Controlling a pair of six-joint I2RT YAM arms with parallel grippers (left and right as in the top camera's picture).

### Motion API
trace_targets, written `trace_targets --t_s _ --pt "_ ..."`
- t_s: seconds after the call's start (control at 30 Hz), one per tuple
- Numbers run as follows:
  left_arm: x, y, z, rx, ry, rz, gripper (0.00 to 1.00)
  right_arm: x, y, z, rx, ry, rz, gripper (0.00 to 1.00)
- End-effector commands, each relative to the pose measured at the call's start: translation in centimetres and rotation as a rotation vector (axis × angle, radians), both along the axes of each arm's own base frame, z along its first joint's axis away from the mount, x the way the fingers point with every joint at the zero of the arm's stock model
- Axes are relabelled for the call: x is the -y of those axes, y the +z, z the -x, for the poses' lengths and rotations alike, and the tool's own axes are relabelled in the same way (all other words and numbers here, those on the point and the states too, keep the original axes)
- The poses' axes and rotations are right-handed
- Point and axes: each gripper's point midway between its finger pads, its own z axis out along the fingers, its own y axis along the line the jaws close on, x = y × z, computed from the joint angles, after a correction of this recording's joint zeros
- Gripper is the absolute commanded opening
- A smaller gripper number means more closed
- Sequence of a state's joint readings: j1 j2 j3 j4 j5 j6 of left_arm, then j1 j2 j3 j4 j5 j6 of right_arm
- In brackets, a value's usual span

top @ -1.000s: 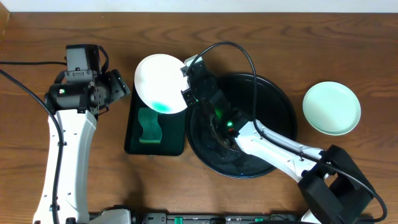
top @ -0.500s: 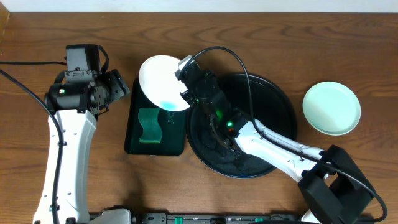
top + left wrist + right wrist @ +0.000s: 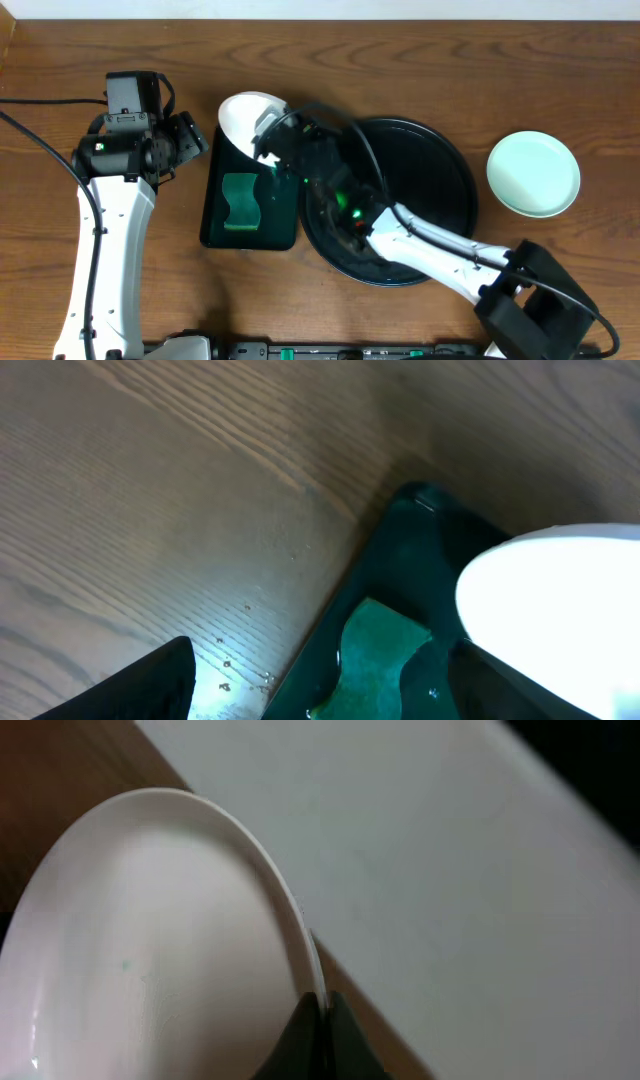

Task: Clean dirty plates on tray and stack at the side
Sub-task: 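Tilt the white plate over the green tray to drain, right gripper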

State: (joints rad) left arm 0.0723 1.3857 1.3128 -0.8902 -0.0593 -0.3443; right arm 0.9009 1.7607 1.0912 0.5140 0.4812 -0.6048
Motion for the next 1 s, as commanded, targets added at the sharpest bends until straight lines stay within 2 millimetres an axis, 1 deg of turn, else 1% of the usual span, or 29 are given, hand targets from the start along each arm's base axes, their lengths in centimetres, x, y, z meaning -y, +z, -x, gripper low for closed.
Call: trace_targets --t_s 0.0,0.1,0.23,0.47,0.97 --pt "-0.4 0.4 -0.1 0.01 0.022 -0.009 0.81 0.4 1.8 0.1 0.109 -0.067 0.118 0.01" --pt "-0.4 0.4 -0.1 0.01 0.022 -0.009 0.81 -0.1 2.8 0.8 0.168 -0.068 0.156 0.01" --pt "-0.4 0.4 -0.1 0.01 0.022 -0.009 0.81 -0.9 3.7 1.8 0.224 -0.06 0.204 0.01" --pt "-0.4 0.4 -0.1 0.01 0.022 -0.009 0.81 -2.3 4.8 3.5 0.285 -0.033 0.242 0.01" --pt "-0.4 0.4 -0.1 0.01 0.022 -0.009 0.81 -1.5 5.0 3.4 0.296 -0.091 0.276 0.01"
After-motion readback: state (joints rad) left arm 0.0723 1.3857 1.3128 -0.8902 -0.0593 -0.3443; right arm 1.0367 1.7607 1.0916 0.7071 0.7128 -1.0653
